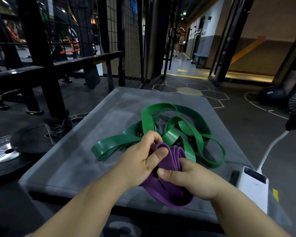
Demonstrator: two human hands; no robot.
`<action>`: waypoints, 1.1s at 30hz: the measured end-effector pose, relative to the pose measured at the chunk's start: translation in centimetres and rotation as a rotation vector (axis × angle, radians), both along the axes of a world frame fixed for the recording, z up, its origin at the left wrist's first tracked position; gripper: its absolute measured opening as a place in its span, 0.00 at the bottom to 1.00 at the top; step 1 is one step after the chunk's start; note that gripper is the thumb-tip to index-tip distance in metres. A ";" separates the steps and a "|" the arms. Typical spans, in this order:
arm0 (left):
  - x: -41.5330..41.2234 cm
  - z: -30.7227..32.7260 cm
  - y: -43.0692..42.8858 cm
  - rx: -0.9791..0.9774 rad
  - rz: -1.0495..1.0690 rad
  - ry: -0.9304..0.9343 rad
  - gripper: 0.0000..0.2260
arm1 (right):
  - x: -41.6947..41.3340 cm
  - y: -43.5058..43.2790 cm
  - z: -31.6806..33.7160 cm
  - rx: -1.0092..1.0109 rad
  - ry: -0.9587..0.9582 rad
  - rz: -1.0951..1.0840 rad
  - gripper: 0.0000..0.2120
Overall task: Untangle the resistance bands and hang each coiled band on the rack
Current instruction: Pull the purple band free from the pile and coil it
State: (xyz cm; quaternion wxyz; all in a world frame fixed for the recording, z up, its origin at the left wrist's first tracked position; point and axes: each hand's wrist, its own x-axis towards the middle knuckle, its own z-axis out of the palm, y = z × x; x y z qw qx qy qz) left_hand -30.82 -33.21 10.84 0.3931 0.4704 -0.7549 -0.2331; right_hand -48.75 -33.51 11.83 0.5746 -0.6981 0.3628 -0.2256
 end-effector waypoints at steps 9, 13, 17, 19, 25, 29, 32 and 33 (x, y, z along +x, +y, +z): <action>-0.2 0.2 -0.7 0.123 -0.045 0.259 0.11 | -0.7 -0.1 0.9 -0.053 0.062 0.150 0.22; -0.5 -0.7 -0.8 0.220 -0.035 0.420 0.21 | -0.9 -0.2 0.6 0.021 -0.051 0.103 0.06; -0.8 -1.5 -0.5 0.437 -0.169 0.451 0.42 | -1.4 -1.2 -0.1 0.269 -0.342 -0.143 0.16; -1.3 -1.9 -0.1 0.554 -0.209 0.466 0.43 | -1.6 -1.4 0.4 0.311 -0.434 -0.285 0.09; -1.8 -1.7 0.7 0.821 -0.239 0.392 0.22 | -1.5 -2.0 0.5 0.331 -0.612 -0.559 0.19; -1.3 -1.5 0.4 0.844 -0.199 0.444 0.15 | -1.8 -2.6 0.2 0.356 -0.689 -0.617 0.14; -1.4 -1.5 -0.1 0.830 -0.003 0.596 0.17 | -2.5 -3.2 0.5 0.339 -0.766 -0.647 0.15; -1.4 -1.6 -0.4 0.820 0.058 0.650 0.17 | -2.6 -3.3 0.7 0.331 -0.775 -0.663 0.13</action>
